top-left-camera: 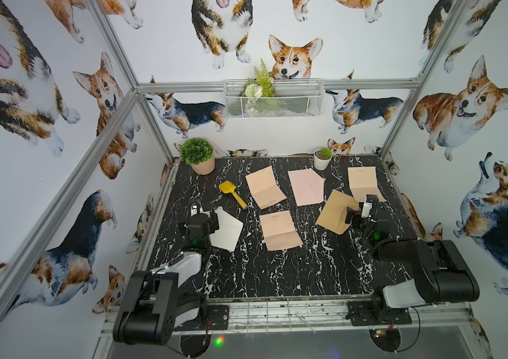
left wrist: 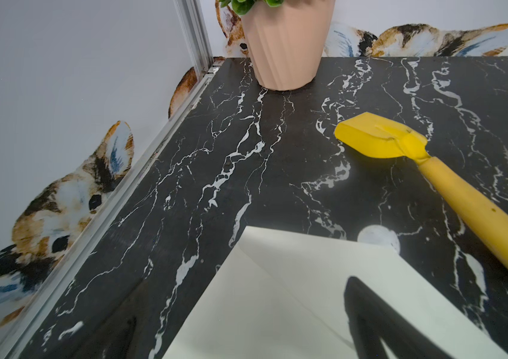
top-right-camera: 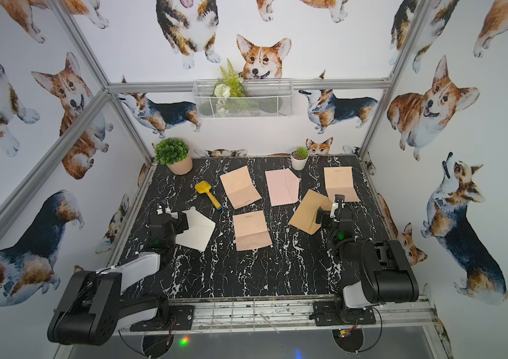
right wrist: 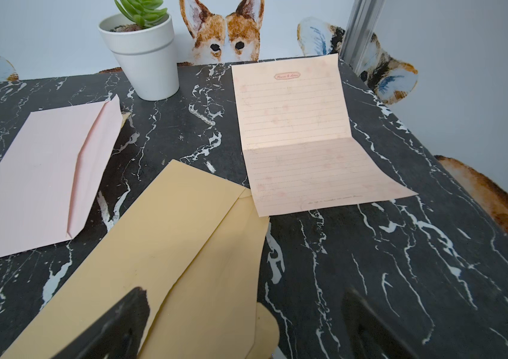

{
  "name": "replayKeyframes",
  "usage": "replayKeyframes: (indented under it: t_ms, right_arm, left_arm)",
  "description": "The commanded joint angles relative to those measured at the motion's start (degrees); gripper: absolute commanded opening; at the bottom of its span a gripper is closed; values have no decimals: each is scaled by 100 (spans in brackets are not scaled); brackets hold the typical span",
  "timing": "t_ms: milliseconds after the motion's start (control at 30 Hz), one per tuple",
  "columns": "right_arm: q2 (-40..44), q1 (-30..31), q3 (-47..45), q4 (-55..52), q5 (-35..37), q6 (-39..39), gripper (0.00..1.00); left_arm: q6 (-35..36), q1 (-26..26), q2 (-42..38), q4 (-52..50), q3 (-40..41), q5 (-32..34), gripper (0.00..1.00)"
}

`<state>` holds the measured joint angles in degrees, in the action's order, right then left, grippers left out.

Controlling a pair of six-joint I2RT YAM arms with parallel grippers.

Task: Take the letter paper out of the envelope
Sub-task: Reset both arms

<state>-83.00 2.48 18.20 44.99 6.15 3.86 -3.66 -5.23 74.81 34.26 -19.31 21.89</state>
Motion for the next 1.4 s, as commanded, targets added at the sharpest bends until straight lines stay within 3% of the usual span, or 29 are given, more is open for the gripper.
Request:
replayKeyframes:
  t_ms: [0, 67, 133, 200, 267, 333, 567, 700, 1367]
  right_arm:
    - [-5, -6, 26, 287, 44, -104, 100]
    - [-5, -9, 26, 282, 39, -105, 100]
    - [-5, -10, 31, 283, 40, -105, 100]
    - [-5, -3, 32, 282, 34, -100, 100]
    - [-5, -11, 32, 282, 32, -96, 100]
    - [-5, -5, 46, 262, 26, -96, 100]
    - [-5, -18, 39, 264, 22, -96, 100]
    - [-5, -11, 37, 266, 25, -96, 100]
    - [-5, -14, 39, 273, 19, -96, 100]
  left_arm:
    - [-21, 84, 441, 698, -269, -470, 100]
    - [135, 87, 836, 1264, -165, -622, 100]
    - [276, 139, 1691, 2970, 158, -764, 100]
    - [191, 129, 1298, 2267, 100, -943, 100]
    - [263, 121, 1573, 2421, -40, -763, 100]
    - [261, 45, 1478, 1946, -183, -748, 100]
    - [313, 23, 1527, 2129, -159, -652, 100]
    - [475, -8, 1513, 1938, -234, -1046, 100]
    - [489, -43, 1527, 1968, -231, -985, 100]
